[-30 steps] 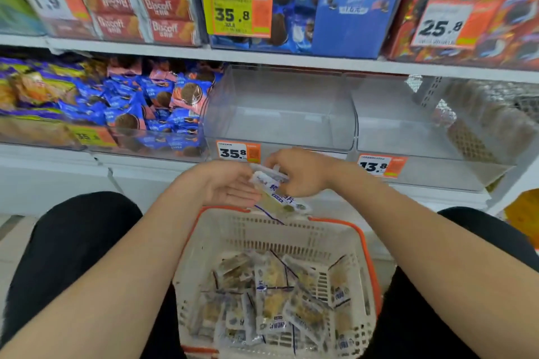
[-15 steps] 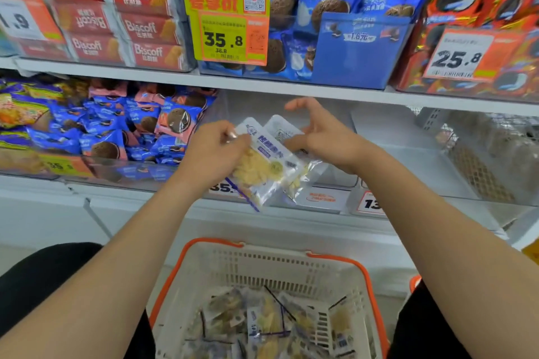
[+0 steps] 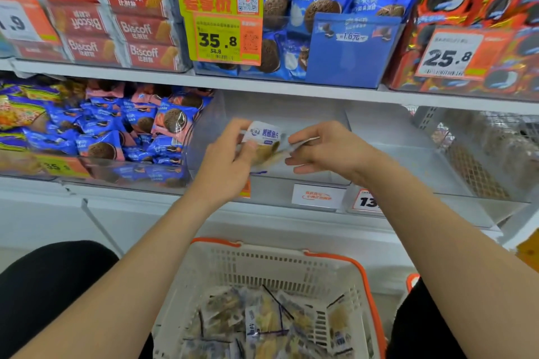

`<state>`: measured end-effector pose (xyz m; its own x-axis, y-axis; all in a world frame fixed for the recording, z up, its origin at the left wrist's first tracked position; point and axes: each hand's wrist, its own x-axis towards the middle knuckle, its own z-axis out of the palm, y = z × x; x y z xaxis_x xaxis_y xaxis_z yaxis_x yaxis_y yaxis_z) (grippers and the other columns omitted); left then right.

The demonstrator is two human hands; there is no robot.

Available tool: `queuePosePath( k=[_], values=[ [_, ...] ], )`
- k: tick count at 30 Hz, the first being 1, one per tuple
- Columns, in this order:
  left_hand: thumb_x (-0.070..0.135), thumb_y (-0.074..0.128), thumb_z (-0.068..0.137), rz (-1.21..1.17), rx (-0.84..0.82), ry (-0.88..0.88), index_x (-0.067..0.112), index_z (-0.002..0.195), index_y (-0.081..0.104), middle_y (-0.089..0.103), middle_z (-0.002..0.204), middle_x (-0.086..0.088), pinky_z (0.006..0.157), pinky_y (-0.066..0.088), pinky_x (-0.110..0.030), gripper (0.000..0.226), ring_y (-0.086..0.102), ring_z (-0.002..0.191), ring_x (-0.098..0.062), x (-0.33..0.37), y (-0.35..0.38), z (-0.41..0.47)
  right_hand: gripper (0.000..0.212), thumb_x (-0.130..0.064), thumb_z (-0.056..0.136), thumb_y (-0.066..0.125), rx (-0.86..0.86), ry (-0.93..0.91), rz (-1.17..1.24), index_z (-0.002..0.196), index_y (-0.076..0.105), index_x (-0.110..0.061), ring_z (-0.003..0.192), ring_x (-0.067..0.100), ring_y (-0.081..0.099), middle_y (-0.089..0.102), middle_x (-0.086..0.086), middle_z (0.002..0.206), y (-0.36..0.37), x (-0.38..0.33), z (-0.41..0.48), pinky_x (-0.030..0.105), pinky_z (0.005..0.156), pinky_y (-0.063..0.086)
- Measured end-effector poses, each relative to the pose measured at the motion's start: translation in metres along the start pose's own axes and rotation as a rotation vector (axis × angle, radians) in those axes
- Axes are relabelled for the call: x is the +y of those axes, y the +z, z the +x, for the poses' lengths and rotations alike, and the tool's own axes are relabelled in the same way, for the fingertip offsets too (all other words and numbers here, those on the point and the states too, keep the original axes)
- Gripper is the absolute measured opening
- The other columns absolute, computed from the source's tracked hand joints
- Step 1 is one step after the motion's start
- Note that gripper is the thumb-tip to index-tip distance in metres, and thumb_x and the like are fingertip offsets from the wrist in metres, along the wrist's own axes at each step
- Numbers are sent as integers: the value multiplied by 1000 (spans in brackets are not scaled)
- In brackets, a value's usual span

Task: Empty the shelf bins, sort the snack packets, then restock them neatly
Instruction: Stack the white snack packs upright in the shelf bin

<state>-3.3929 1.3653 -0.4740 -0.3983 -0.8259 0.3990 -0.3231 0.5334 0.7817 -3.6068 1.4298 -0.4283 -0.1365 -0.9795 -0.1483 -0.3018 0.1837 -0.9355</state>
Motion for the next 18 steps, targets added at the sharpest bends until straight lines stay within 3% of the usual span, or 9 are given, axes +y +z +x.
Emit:
queuePosePath(
  k=[4,7,10,11,13,15,18],
  values=[
    [54,61,99,-56,-145,10,30,131,58,72,119,13,94,57,-44,39,70,107,-7,13,2,-11,20,-30,93,78,199,-185,-404,100,74,-11,68,18,77,77,8,78,13,14,5,49,66,64],
    [30,72,98,-5,-124,35,25,130,55,73,116,15,90,60,-44,37,72,104,-11,8,4,-9,36,-46,86,82,346,-302,-545,104,68,-18,71,15,72,73,-1,72,25,15,6,38,66,59],
    [12,63,104,-139,-81,-44,22,138,54,73,124,10,102,57,-41,37,69,114,-7,2,4,-2,66,-58,82,81,479,-391,-573,128,48,-24,93,17,62,62,-1,104,31,17,11,34,75,52],
    [10,61,105,-212,-92,-101,23,139,53,73,125,9,102,56,-37,38,69,114,-5,1,4,-1,69,-59,84,78,463,-422,-593,134,45,-27,104,20,56,53,1,115,32,17,14,36,85,50],
    [9,58,106,-300,-110,-178,27,139,52,72,125,11,100,55,-29,38,68,113,-2,-1,2,3,60,-49,91,75,286,-454,-548,138,47,-27,116,21,49,47,-2,119,30,17,21,39,101,49],
    [9,56,107,-300,-133,-208,28,139,51,71,124,12,97,55,-22,38,67,111,1,-7,-3,8,47,-29,94,77,82,-441,-437,135,54,-21,113,15,60,61,-7,119,25,17,29,40,98,55],
    [7,58,105,-172,-119,-189,23,135,49,67,122,7,87,53,-11,35,64,101,9,-16,-10,19,44,-18,90,81,44,-410,-401,129,62,-19,102,12,71,72,-6,116,18,18,48,42,91,61]
  ],
)
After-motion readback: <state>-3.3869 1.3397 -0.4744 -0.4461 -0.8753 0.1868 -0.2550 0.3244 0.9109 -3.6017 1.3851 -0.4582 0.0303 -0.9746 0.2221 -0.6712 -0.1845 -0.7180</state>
